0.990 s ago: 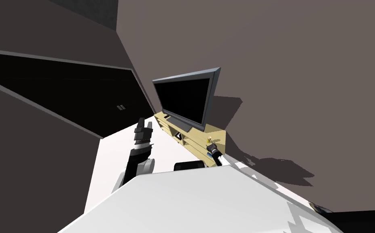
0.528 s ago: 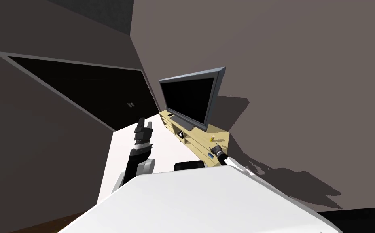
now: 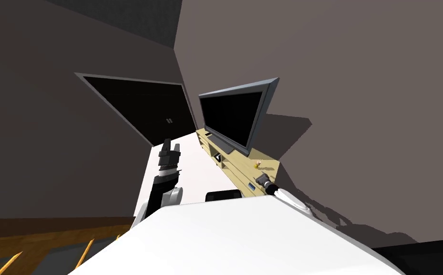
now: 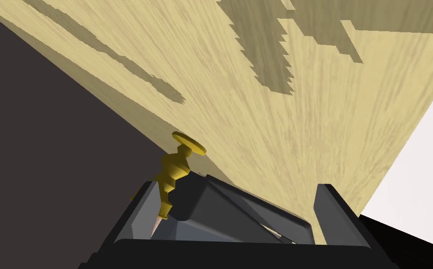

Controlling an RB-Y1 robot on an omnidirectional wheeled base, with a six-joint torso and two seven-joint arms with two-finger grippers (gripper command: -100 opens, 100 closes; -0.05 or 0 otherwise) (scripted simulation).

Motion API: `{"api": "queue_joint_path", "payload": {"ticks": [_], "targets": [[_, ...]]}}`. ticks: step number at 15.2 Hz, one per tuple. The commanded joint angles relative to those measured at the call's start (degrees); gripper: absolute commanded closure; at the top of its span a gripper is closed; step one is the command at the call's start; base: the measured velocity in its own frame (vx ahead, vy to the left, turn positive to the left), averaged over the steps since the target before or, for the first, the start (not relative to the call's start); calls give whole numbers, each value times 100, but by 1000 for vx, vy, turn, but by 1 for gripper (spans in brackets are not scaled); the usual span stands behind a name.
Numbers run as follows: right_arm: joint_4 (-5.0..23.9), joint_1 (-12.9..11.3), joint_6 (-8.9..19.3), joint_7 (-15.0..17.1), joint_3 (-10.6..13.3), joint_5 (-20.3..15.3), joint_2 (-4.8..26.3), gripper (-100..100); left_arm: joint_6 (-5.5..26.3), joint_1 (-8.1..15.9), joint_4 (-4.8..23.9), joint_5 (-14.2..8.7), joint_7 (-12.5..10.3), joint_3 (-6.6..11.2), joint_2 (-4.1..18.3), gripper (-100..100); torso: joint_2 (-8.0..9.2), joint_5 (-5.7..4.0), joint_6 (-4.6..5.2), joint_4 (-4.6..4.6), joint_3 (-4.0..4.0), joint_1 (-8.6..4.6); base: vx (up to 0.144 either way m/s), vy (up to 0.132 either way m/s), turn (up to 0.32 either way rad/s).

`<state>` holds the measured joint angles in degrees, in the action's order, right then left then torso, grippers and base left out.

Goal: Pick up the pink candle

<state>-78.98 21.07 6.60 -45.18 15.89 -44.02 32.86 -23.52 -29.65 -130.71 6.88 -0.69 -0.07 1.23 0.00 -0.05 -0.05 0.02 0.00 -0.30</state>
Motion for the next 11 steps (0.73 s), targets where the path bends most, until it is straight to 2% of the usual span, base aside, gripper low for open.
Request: {"api": "queue_joint_path", "payload": {"ticks": [1, 5, 8, 9, 11], "targets": [[-18, 100, -57, -10, 9, 26, 197, -100, 0, 0, 0, 0, 0, 0, 0, 0, 0, 0, 0, 0, 0, 0, -35, -34, 316], [-128, 264, -81, -35, 91, 69, 521, -100, 0, -1, 0, 0, 0, 0, 0, 0, -7, 0, 1, -1, -4, -3, -15, -42, 293], [-374, 327, -103, -130, 234, 24, 671, -100, 0, -1, 0, 0, 0, 1, 1, 0, -24, -3, 1, -4, -13, -12, 38, -62, 297], [-285, 306, -69, -76, 191, 62, 638, -100, 0, -2, 0, 0, 0, 1, 1, 0, -37, -3, 0, -6, -20, -10, 53, -35, 106], [-83, 105, -47, -152, 181, -50, 418, -100, 0, -2, 0, 0, 0, 1, 0, 0, -33, -2, 4, -7, -19, 0, 9, -33, 39]]}}
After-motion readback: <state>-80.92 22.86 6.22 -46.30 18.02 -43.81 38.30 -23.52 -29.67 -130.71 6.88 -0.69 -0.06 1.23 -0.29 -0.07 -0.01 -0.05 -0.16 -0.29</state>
